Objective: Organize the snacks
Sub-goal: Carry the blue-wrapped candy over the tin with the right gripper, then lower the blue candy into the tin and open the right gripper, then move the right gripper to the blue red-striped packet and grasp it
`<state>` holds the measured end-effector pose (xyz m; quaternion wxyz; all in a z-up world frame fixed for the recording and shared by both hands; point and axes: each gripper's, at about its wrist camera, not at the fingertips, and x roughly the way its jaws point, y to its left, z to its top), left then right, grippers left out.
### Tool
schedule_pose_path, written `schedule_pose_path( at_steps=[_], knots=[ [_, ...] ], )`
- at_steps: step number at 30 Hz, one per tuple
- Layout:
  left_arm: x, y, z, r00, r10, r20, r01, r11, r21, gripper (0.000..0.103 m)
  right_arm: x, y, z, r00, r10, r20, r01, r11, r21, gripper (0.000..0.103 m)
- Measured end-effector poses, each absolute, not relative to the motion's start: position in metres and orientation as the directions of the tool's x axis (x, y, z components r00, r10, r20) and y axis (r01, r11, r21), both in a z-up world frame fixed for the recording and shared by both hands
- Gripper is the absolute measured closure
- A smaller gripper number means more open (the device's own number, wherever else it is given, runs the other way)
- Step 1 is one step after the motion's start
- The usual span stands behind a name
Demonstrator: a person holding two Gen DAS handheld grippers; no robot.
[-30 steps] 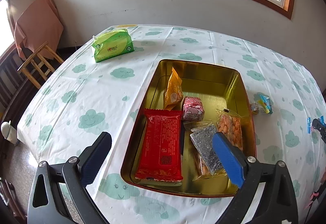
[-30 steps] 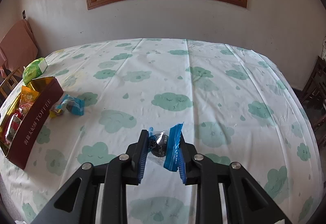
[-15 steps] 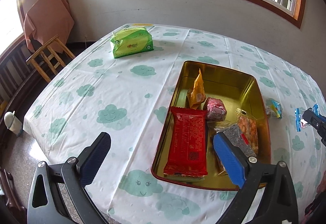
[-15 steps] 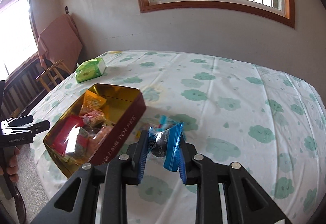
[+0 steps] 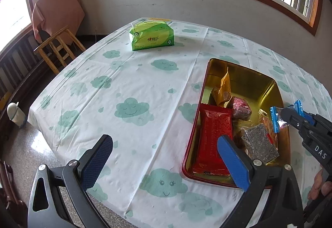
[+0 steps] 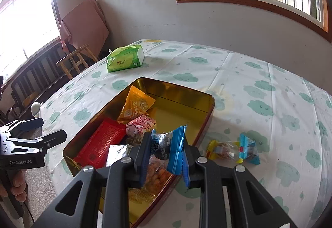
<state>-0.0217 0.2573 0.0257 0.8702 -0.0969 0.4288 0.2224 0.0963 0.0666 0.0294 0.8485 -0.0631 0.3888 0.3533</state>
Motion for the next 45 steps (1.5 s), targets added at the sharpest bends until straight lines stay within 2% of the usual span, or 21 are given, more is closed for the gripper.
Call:
schedule_pose_path(
  at_steps=[17, 19, 21, 27, 36, 45],
  knots=[
    [-0.026, 0.257, 0.022, 0.526, 0.298, -0.796, -0.465, 0.885, 0.024, 0.003, 0.083, 0.099, 0.016, 0.362, 0.592, -0.720, -0.695, 0.686, 0.215, 0.079],
    [-0.026, 0.256, 0.022, 0.526, 0.299, -0.796, -0.465, 0.885, 0.025, 0.003, 0.084, 0.099, 0.016, 0.359, 0.590, -0.723, -0.694, 0.687, 0.217, 0.076],
    [-0.026, 0.255, 0.022, 0.525, 0.297, -0.798, -0.464, 0.885, 0.024, 0.003, 0.086, 0.098, 0.015, 0.359, 0.585, -0.727, -0.689, 0.691, 0.216, 0.059],
    [-0.025, 0.251, 0.022, 0.527, 0.295, -0.797, -0.458, 0.889, 0.026, 0.003, 0.090, 0.084, 0.023, 0.380, 0.598, -0.706, -0.674, 0.702, 0.232, 0.050],
    [-0.021, 0.241, 0.024, 0.532, 0.286, -0.797, -0.436, 0.899, 0.031, 0.003, 0.108, 0.028, 0.041, 0.448, 0.587, -0.675, -0.627, 0.744, 0.231, 0.049],
    [-0.012, 0.225, 0.023, 0.527, 0.266, -0.807, -0.405, 0.914, 0.037, 0.003, 0.154, -0.040, 0.014, 0.445, 0.468, -0.764, -0.603, 0.787, 0.131, 0.049]
  ],
)
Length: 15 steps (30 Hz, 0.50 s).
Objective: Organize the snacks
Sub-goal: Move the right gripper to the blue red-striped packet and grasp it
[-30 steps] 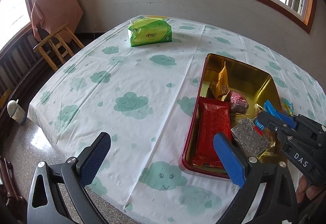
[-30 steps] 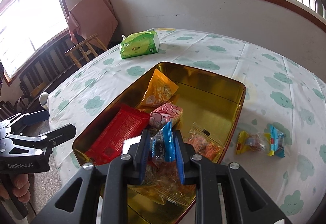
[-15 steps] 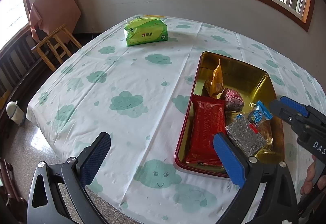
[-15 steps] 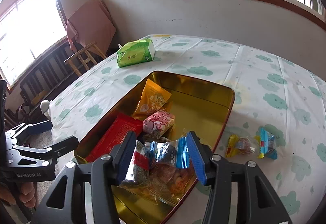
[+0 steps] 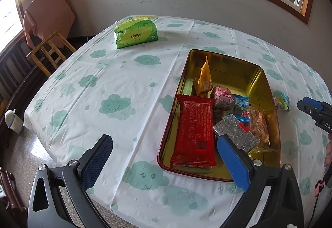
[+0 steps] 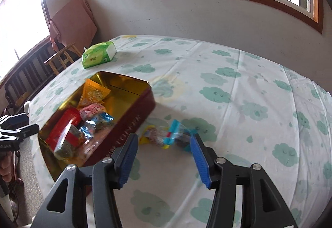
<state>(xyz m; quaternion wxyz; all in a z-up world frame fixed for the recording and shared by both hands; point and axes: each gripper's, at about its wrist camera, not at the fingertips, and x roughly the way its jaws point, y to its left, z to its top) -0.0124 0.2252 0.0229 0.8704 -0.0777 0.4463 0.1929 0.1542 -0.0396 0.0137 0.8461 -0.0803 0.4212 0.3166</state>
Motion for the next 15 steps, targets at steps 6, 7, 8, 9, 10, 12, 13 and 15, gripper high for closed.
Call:
schedule_pose_path(
  at_steps=[6, 7, 8, 9, 10, 12, 13, 15],
  knots=[
    [-0.007, 0.213, 0.022, 0.515, 0.255, -0.818, -0.379, 0.924, 0.050, 0.003, 0.183, -0.048, -0.006, 0.338, 0.462, -0.820, -0.684, 0.719, 0.124, 0.049],
    [-0.006, 0.211, 0.022, 0.513, 0.255, -0.819, -0.377, 0.925, 0.052, 0.003, 0.186, -0.045, -0.008, 0.320, 0.458, -0.829, -0.705, 0.700, 0.114, 0.049],
    [-0.005, 0.209, 0.023, 0.512, 0.257, -0.820, -0.376, 0.925, 0.055, 0.003, 0.188, -0.042, -0.011, 0.298, 0.453, -0.840, -0.730, 0.675, 0.105, 0.049],
    [-0.004, 0.208, 0.023, 0.509, 0.258, -0.821, -0.375, 0.925, 0.058, 0.003, 0.188, -0.039, -0.013, 0.284, 0.443, -0.850, -0.752, 0.653, 0.089, 0.049],
    [-0.004, 0.207, 0.023, 0.507, 0.259, -0.822, -0.374, 0.925, 0.060, 0.003, 0.189, -0.035, -0.016, 0.270, 0.431, -0.861, -0.774, 0.629, 0.072, 0.049],
    [-0.002, 0.205, 0.023, 0.502, 0.259, -0.825, -0.373, 0.926, 0.064, 0.003, 0.192, -0.030, -0.021, 0.254, 0.410, -0.876, -0.807, 0.590, 0.042, 0.049],
    [-0.001, 0.204, 0.024, 0.500, 0.260, -0.826, -0.373, 0.926, 0.066, 0.003, 0.194, -0.027, -0.023, 0.249, 0.404, -0.880, -0.820, 0.572, 0.031, 0.049],
    [0.001, 0.202, 0.024, 0.494, 0.259, -0.830, -0.374, 0.925, 0.066, 0.003, 0.198, -0.021, -0.025, 0.253, 0.394, -0.884, -0.839, 0.544, 0.003, 0.049]
  ],
)
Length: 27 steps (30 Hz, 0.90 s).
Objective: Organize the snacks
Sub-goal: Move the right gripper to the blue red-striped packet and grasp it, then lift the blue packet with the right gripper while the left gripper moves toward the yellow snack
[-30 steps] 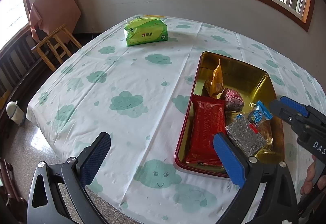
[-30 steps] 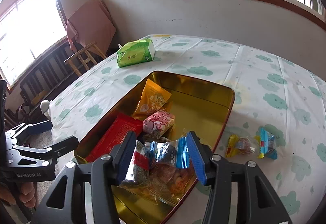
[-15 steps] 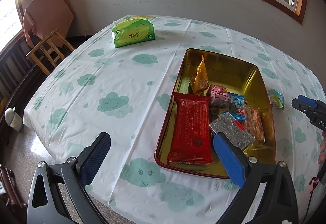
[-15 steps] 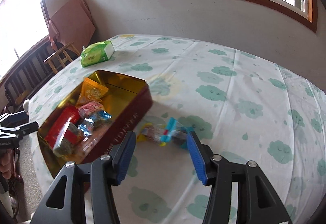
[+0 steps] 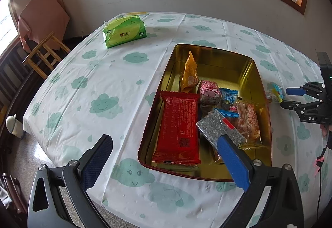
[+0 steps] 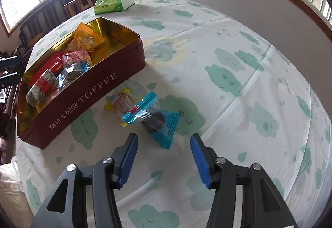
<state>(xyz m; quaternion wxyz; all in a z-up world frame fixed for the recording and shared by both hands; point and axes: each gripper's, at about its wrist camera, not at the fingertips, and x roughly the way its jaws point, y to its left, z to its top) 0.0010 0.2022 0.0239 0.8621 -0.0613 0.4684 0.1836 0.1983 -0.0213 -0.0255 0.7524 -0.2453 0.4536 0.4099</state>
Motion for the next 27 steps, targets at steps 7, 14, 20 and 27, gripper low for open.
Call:
schedule_pose_path(
  at_steps=[7, 14, 20, 27],
  knots=[
    [0.008, 0.196, 0.024, 0.481, 0.263, -0.836, -0.364, 0.928, 0.083, 0.003, 0.203, 0.001, -0.032, 0.223, 0.400, -0.889, -0.902, 0.430, -0.032, 0.049],
    [0.019, 0.182, 0.020, 0.476, 0.252, -0.843, -0.334, 0.938, 0.092, 0.003, 0.203, -0.002, -0.034, 0.206, 0.487, -0.849, -0.892, 0.450, 0.042, 0.049],
    [0.030, 0.166, 0.019, 0.491, 0.230, -0.840, -0.297, 0.951, 0.087, 0.003, 0.201, -0.013, -0.035, 0.264, 0.521, -0.812, -0.837, 0.542, 0.075, 0.066],
    [0.044, 0.140, 0.021, 0.521, 0.186, -0.833, -0.245, 0.967, 0.062, 0.003, 0.195, -0.046, -0.034, 0.363, 0.521, -0.773, -0.723, 0.680, 0.119, 0.071]
  ],
)
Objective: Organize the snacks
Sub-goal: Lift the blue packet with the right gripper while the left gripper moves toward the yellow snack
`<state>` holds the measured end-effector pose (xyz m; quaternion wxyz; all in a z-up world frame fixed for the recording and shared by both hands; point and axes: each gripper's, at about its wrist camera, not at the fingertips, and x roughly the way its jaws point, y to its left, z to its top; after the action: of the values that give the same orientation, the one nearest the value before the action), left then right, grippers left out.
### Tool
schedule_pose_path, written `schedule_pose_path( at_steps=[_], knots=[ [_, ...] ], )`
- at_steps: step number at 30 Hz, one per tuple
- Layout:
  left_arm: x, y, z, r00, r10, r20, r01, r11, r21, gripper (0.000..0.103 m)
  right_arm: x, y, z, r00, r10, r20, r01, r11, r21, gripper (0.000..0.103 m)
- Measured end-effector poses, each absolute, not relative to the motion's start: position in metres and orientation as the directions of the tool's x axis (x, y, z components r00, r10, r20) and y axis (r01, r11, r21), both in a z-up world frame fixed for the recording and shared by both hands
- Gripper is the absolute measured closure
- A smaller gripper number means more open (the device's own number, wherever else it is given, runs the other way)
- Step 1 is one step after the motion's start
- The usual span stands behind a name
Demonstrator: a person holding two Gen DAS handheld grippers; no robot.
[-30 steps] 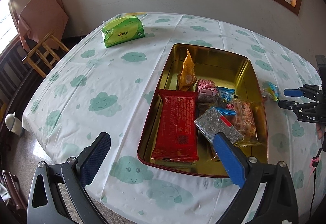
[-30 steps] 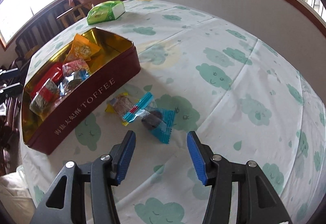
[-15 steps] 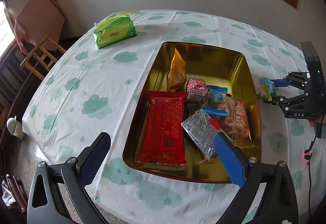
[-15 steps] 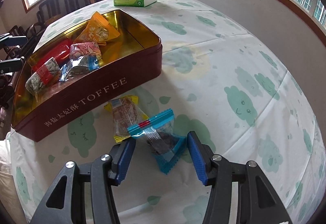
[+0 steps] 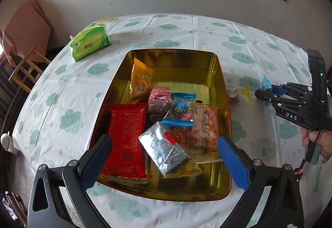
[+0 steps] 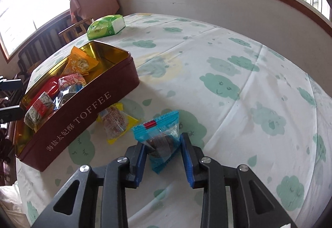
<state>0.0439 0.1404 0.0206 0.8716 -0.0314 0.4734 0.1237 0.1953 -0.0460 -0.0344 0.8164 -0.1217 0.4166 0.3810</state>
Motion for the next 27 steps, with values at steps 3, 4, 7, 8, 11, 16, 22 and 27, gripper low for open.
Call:
schedule_pose_path(
  at_steps=[3, 4, 7, 8, 11, 16, 22, 27],
  knots=[
    [0.050, 0.125, 0.024, 0.544, 0.160, -0.824, -0.214, 0.976, 0.048, 0.003, 0.195, -0.065, -0.035, 0.409, 0.493, -0.768, -0.667, 0.736, 0.118, 0.073],
    [0.053, 0.120, 0.025, 0.552, 0.148, -0.821, -0.200, 0.979, 0.042, 0.003, 0.195, -0.071, -0.034, 0.422, 0.483, -0.767, -0.647, 0.753, 0.119, 0.073],
    [0.061, 0.104, 0.026, 0.566, 0.117, -0.816, -0.162, 0.986, 0.029, 0.003, 0.192, -0.091, -0.034, 0.454, 0.454, -0.767, -0.603, 0.790, 0.112, 0.073],
    [0.064, 0.099, 0.027, 0.569, 0.103, -0.816, -0.148, 0.989, 0.022, 0.003, 0.191, -0.099, -0.034, 0.464, 0.445, -0.766, -0.588, 0.801, 0.109, 0.073],
    [0.074, 0.084, 0.029, 0.571, 0.077, -0.818, -0.119, 0.993, 0.011, 0.003, 0.187, -0.121, -0.032, 0.484, 0.439, -0.758, -0.553, 0.824, 0.124, 0.074],
    [0.090, 0.060, 0.029, 0.579, 0.056, -0.813, -0.065, 0.998, 0.022, 0.003, 0.180, -0.150, -0.029, 0.529, 0.399, -0.749, -0.487, 0.866, 0.116, 0.074],
    [0.113, 0.050, 0.017, 0.533, -0.002, -0.846, -0.055, 0.998, -0.037, 0.008, 0.166, -0.176, -0.025, 0.584, 0.339, -0.738, -0.408, 0.908, 0.094, 0.074],
    [0.118, 0.046, 0.007, 0.502, -0.029, -0.864, -0.063, 0.995, -0.071, 0.010, 0.161, -0.186, -0.028, 0.626, 0.236, -0.744, -0.313, 0.949, 0.038, 0.073]
  ],
)
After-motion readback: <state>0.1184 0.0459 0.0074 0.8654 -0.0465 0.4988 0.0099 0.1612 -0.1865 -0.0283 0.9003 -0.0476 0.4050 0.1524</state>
